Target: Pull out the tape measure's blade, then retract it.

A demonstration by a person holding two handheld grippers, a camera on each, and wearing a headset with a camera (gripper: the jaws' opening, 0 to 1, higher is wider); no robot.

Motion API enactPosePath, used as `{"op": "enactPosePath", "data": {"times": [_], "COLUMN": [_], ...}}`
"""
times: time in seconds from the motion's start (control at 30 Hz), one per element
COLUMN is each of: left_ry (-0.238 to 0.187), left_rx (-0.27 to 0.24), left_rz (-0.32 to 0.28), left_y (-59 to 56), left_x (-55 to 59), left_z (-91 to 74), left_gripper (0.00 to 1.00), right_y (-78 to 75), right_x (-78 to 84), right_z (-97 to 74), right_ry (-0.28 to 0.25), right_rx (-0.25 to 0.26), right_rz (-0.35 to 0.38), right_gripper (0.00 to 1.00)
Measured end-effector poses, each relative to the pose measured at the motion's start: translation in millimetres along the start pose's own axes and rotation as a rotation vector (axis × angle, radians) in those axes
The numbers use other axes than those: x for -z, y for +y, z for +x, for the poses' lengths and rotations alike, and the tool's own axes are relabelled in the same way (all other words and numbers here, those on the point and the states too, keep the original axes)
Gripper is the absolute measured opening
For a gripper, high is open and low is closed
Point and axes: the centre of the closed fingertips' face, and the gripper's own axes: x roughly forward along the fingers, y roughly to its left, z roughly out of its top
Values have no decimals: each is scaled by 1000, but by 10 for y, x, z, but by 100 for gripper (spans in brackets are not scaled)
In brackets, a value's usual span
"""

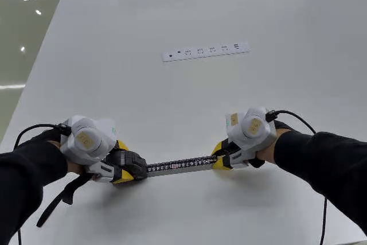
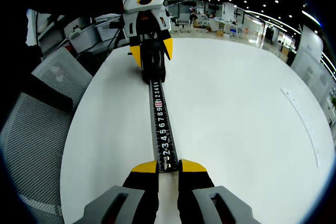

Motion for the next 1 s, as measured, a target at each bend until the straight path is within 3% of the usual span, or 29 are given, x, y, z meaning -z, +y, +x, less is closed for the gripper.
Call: {"op": "enactPosePath", "data": {"times": [1.0], "left_ry": [-7], "left_rx": [-3], "left_rz": [-9], "left_y": [8], "left_x": [-6], "left_z": [1], "left_gripper": [31], "right_y": [-15], "right_x": [107], "right_z": [-96], "right_ry": [11], "right_rx": [7], "right_rz": [-1], "right_gripper": [8]}}
